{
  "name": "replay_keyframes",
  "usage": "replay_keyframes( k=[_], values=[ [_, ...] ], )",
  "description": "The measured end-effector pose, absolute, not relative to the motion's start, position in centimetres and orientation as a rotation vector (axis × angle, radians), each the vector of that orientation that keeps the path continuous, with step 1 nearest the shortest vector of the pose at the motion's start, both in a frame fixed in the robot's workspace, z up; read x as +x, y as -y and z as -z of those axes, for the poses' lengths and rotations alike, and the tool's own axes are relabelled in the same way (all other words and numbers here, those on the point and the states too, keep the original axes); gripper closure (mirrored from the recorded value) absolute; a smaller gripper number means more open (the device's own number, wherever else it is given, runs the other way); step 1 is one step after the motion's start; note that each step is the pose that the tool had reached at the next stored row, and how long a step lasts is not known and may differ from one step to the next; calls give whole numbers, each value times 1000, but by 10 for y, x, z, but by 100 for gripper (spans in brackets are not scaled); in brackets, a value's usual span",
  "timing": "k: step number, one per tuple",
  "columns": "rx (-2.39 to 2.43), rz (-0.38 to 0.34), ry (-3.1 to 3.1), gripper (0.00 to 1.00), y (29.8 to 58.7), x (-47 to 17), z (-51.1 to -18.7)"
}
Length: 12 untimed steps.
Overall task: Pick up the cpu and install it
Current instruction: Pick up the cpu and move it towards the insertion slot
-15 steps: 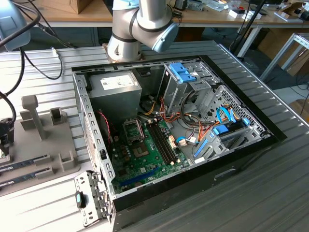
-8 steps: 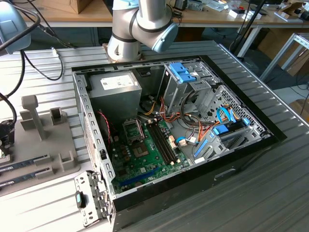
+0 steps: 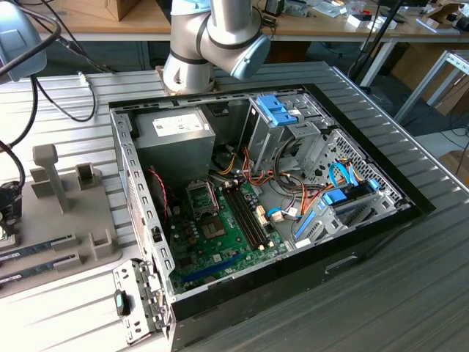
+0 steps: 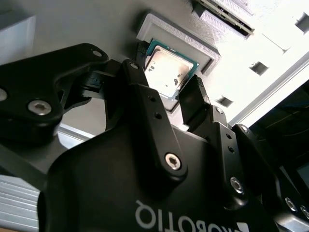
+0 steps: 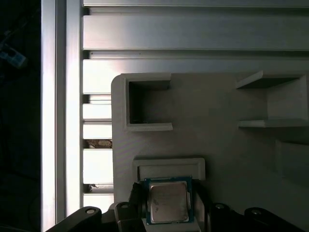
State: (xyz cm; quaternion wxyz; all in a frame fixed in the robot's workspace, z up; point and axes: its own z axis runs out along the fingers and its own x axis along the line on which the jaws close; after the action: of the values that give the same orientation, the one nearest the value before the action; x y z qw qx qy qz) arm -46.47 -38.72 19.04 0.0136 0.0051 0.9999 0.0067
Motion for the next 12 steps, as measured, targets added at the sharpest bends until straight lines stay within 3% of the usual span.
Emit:
replay_keyframes(
  k=[10,12],
  values=[
    [16,-21,-3114,46,387,-465,-191],
    [16,-21,-3114,53,387,-465,-191]
  ],
)
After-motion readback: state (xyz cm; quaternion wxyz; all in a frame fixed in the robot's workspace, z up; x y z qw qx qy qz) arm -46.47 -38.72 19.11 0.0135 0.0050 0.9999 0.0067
